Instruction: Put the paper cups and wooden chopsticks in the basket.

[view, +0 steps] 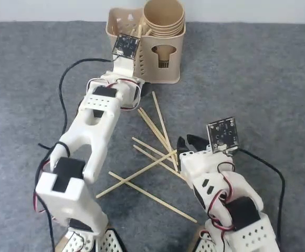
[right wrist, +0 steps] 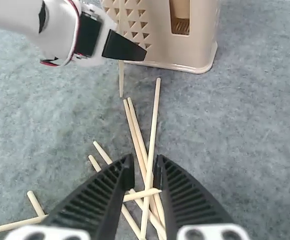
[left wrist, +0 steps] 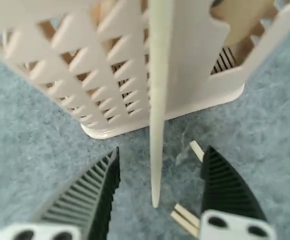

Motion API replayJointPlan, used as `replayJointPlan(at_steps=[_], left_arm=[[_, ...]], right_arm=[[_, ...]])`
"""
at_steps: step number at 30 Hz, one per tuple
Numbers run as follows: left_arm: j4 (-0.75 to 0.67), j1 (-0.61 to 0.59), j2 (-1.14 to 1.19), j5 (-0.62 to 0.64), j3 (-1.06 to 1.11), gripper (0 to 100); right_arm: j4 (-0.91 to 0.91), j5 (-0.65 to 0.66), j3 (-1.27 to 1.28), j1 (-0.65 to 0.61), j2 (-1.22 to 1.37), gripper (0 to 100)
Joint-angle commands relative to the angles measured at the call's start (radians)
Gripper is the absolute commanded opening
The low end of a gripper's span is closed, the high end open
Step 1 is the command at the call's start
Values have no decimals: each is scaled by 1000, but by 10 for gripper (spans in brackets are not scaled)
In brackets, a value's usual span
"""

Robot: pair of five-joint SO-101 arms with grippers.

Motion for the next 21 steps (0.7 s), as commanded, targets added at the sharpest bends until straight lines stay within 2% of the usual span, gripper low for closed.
replayJointPlan(at_steps=[1,4,8,12,16,21], left_arm=[[6,5,-3,18,-62,188],[3,14,5,25,-62,117],[-74,15,9,26,-28,24],[-74,43,-17,28,25,16],[-5,71,-149,77,104,15],[0,94,-282,89,214,15]], right_arm=[[-28,-14,-8,-5,-16,82],[-25,-14,-8,-5,-16,82],[-22,-14,-6,-5,-16,82],[-21,-14,-6,-4,-16,82],[-19,-14,-5,-4,-16,82],[-19,-14,-5,-2,-16,82]])
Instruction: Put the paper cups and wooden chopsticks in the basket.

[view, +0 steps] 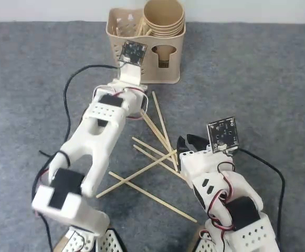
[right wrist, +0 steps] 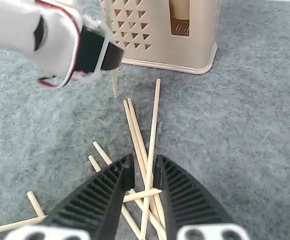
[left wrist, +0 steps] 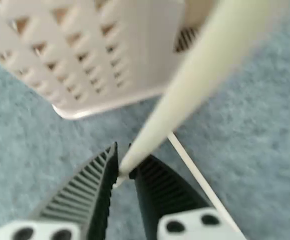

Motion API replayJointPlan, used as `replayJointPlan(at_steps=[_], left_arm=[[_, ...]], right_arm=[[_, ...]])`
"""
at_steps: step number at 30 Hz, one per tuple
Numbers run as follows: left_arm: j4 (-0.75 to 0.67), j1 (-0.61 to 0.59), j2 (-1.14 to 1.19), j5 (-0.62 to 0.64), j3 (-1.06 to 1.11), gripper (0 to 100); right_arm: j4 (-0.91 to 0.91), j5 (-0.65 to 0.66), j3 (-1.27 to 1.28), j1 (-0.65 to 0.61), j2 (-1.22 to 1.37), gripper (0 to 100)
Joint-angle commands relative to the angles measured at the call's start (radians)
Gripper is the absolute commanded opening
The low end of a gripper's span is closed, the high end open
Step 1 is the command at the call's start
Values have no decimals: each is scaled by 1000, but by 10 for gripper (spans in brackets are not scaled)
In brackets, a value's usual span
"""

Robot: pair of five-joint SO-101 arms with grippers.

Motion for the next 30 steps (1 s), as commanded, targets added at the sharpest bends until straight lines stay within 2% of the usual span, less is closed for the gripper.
replayJointPlan(at_steps=[1,14,21,30], left_arm=[[12,12,-129,26,30,14],[158,-60,-295,20,-88,13],[348,-106,-315,18,-369,13],[451,-127,-144,25,-814,13]], right_arm=[[-16,-14,-5,-1,-16,82],[-25,-14,25,-1,-16,82],[-25,-14,26,-1,-16,82],[-18,-14,26,-2,-16,74]])
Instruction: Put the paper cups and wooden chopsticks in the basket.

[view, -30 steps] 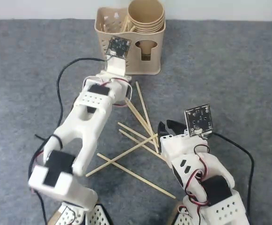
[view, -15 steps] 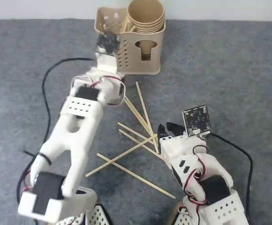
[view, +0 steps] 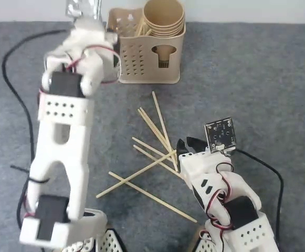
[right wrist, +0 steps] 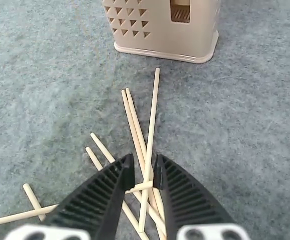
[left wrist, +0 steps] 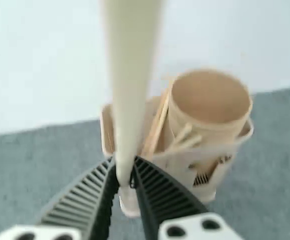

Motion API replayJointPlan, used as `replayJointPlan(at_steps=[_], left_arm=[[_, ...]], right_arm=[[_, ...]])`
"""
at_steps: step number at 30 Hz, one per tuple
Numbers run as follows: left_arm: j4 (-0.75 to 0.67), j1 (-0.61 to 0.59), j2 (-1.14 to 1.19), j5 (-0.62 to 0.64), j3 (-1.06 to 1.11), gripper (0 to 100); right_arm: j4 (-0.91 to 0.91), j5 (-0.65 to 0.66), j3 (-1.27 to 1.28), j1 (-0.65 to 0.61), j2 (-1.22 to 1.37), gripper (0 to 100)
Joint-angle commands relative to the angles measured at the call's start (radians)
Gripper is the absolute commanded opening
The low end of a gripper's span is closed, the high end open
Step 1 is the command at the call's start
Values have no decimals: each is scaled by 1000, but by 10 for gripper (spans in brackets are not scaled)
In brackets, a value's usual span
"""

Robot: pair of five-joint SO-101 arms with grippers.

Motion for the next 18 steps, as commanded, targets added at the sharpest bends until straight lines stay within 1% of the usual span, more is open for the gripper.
replayJointPlan(at_steps=[1,3,12,18], left_arm=[[5,-3,74,17,-220,13],[5,3,143,17,-320,13],[21,26,588,18,-894,13],[172,43,833,12,-1191,16]], right_arm=[[-18,-14,-6,-1,-15,61],[-18,-14,-6,-1,-15,43],[-16,-14,-5,-1,-15,43],[-16,-12,-5,1,-15,43]])
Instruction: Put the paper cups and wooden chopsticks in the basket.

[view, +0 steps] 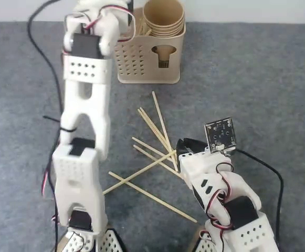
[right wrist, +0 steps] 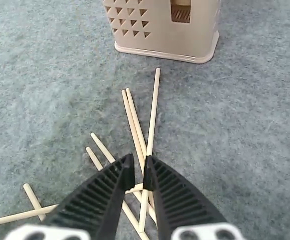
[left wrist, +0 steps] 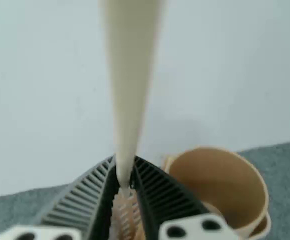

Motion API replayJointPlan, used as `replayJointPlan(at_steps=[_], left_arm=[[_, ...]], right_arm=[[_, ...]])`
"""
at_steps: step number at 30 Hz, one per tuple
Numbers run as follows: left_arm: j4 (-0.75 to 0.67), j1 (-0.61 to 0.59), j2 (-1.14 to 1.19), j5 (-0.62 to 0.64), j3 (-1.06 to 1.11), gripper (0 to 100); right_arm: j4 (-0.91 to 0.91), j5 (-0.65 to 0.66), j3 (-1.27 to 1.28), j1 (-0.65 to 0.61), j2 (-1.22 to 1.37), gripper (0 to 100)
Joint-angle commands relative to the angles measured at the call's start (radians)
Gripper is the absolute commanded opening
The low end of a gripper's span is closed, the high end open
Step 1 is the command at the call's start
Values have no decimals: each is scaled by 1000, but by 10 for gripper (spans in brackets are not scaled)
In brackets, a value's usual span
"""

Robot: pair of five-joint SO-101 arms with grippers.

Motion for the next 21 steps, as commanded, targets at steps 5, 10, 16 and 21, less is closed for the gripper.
replayJointPlan(at_steps=[5,10,16,21], left_arm=[[89,6,196,12,-252,115],[101,-18,239,8,-255,281],[144,-40,178,6,-257,287],[242,-71,26,6,-257,287]], right_arm=[[-16,-9,-5,1,-15,43],[-16,-9,-5,1,-15,43],[-24,-9,14,-1,-15,43],[-19,-6,15,-1,-15,43]])
